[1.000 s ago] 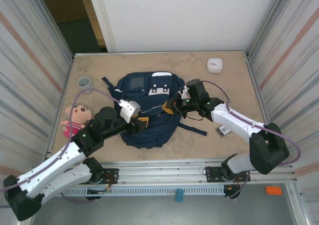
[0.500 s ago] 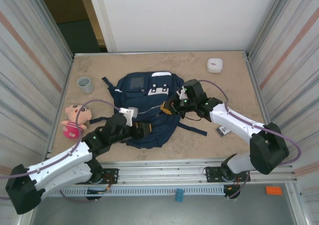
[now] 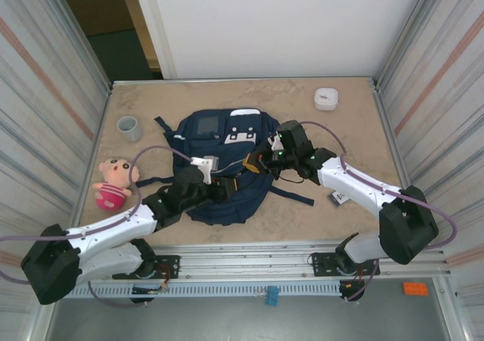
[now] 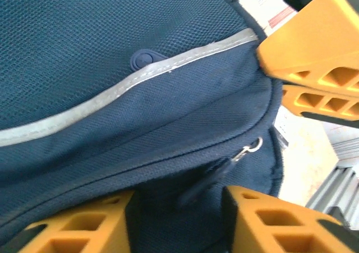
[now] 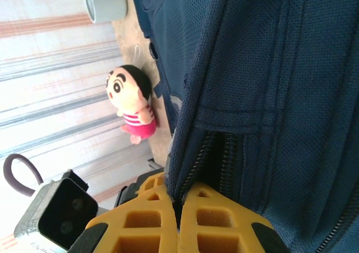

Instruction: Pack the student bag

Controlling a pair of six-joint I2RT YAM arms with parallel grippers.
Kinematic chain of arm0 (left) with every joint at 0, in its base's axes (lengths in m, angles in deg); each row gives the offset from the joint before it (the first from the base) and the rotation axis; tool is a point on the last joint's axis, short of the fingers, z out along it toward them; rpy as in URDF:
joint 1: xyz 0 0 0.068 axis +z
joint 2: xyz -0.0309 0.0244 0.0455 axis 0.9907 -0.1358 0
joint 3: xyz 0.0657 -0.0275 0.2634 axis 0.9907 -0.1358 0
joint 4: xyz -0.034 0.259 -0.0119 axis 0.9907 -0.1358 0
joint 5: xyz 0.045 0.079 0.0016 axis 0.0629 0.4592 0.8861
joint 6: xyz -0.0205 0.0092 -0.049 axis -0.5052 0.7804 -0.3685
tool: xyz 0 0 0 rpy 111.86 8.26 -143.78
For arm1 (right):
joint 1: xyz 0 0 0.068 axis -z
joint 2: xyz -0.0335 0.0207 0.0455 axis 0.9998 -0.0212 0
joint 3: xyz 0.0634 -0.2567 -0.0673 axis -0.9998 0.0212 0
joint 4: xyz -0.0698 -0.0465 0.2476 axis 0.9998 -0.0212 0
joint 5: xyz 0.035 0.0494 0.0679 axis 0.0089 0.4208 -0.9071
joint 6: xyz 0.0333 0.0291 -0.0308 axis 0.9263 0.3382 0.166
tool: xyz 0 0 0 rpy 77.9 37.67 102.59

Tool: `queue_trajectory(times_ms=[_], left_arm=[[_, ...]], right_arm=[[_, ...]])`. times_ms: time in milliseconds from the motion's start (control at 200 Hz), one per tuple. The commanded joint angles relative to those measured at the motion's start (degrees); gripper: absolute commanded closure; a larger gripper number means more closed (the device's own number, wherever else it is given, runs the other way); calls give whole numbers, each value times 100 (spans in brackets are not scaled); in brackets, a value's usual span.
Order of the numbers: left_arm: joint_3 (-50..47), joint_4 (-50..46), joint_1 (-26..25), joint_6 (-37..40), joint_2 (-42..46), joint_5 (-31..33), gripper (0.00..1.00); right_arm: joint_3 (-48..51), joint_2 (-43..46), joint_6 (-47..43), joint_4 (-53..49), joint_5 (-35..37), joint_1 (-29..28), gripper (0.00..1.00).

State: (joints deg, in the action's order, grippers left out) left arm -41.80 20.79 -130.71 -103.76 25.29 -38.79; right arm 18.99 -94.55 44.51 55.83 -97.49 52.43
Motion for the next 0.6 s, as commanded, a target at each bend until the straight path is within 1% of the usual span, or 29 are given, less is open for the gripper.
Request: queue_trajectory(times_ms=[0, 65, 135, 296, 466, 546, 596], left_arm=[[223, 731, -33, 164, -141, -147, 65], [253, 849, -31, 239, -189, -186, 73], [279, 983, -33, 318, -211, -221, 77], [367, 1129, -33, 498, -279, -393, 74], [373, 1048, -44, 476, -321, -402, 77], [341, 1087, -44, 480, -299, -378, 74], [313, 1215, -44, 519, -281, -443, 74]], right_arm=[[-235, 14, 96, 305, -203, -137, 100], [-222, 20, 95, 296, -198, -141, 100], [-208, 35, 97, 295, -199, -142, 100], [-189, 62, 106, 305, -181, -143, 100], [-133, 88, 106, 297, -177, -143, 100], [-115, 95, 97, 283, -165, -143, 100], [-113, 121, 96, 279, -163, -143, 100]])
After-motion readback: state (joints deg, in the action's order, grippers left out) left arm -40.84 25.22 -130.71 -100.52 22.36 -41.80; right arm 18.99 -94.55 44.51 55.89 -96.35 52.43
